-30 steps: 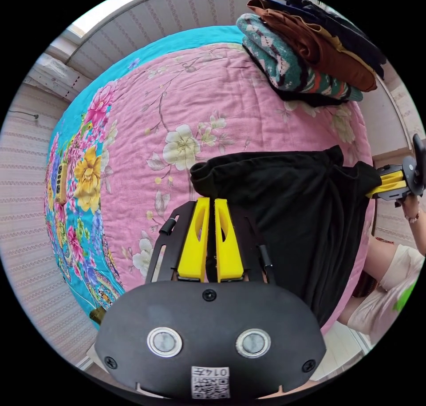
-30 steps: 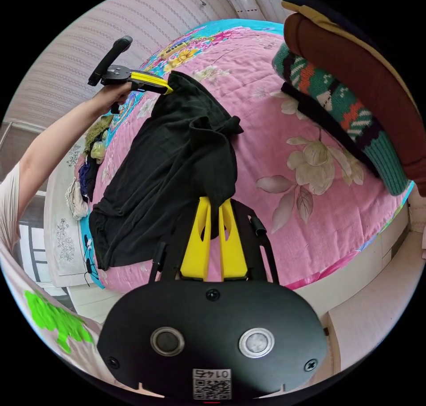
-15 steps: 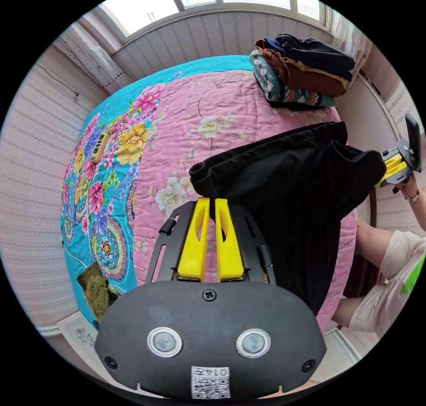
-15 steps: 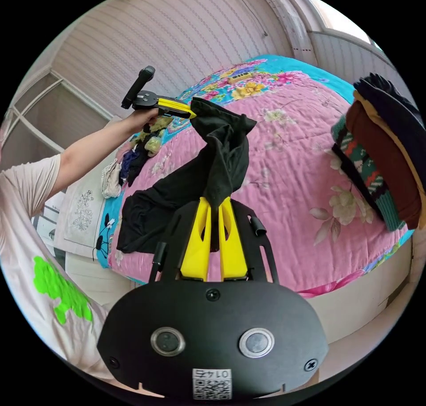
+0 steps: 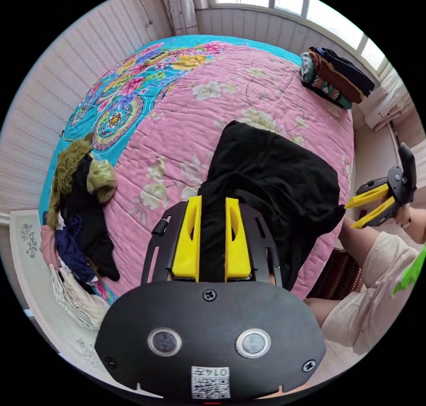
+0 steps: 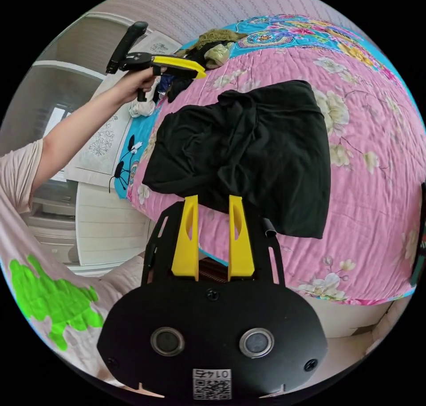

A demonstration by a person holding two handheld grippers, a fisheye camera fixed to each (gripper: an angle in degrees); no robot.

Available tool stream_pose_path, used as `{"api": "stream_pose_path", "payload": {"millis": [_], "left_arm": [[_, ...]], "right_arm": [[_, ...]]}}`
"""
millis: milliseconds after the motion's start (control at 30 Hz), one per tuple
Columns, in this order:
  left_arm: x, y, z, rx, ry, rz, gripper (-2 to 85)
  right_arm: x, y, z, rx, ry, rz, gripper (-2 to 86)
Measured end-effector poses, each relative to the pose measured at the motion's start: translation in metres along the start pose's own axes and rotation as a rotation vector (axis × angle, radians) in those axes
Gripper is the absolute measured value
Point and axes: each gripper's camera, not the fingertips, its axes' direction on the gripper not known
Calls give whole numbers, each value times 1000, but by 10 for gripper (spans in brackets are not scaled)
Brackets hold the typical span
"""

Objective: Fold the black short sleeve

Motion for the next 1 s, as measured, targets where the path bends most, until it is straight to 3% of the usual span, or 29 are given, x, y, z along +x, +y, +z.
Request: {"api": "stream_pose_path", "payload": {"millis": [267,400,567,800,1000], "left_arm": [[20,48,1,58,100,-204,123],[30,53,19,51,147,-248,112],[30,62,40,29,241,-274,108],[24,72,57,-9,293,-271,105],[19,77,67,-24,294,-274,95]], "right_arm": [[-18,-93,29,-106,223,63,134],[-14,-127,78,-269,295,194,108],[-37,-144,80,-252,339,190,106],[-49,-167,70,-255,256,157,106],[-47,-199,71,-353,167,315,103]]}}
